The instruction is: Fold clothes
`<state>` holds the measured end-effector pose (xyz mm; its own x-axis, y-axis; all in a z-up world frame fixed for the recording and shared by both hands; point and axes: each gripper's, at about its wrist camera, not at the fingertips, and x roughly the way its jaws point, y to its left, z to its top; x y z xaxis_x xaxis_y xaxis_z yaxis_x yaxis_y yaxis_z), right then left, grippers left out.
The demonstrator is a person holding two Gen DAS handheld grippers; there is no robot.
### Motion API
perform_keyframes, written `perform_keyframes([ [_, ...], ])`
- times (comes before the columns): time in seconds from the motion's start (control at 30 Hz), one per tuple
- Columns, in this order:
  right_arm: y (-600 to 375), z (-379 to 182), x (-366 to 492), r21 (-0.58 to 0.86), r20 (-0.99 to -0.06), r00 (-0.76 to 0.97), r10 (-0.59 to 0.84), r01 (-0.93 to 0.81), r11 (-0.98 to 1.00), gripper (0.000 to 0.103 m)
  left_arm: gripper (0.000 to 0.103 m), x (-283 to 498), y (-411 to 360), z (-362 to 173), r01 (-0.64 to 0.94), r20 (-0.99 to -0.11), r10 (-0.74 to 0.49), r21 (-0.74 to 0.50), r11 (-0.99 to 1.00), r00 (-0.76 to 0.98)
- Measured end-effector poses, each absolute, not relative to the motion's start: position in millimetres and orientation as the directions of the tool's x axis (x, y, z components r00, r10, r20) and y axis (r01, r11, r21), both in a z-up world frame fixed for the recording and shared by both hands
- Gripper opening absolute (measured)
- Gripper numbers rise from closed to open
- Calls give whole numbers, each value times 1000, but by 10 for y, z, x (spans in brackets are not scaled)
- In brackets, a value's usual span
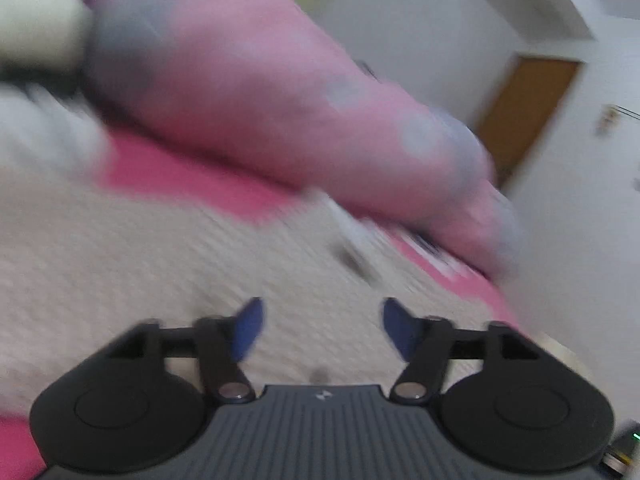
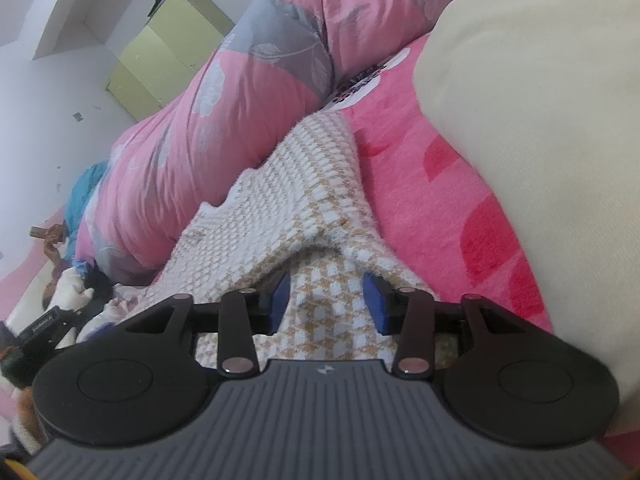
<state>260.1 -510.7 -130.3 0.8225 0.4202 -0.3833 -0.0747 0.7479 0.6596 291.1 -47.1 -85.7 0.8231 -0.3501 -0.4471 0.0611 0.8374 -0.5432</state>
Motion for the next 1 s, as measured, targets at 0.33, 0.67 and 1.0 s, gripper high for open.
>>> perform_keyframes([
  [0.33, -4865, -519, 2605, 423, -515, 811, 279, -43, 905, 49, 52, 2819, -322, -1207, 82, -360, -385, -632, 771, 850],
  [0.67, -4437, -725, 4360, 186, -658, 743, 126, -2, 983, 6, 45, 2739, -196, -1301, 87, -307, -402, -694, 715, 863],
  [1.0, -4436, -667, 4745, 141, -654, 752, 84, 13, 990, 5, 44, 2707, -198, -1293, 70, -312, -393, -700, 711, 865],
])
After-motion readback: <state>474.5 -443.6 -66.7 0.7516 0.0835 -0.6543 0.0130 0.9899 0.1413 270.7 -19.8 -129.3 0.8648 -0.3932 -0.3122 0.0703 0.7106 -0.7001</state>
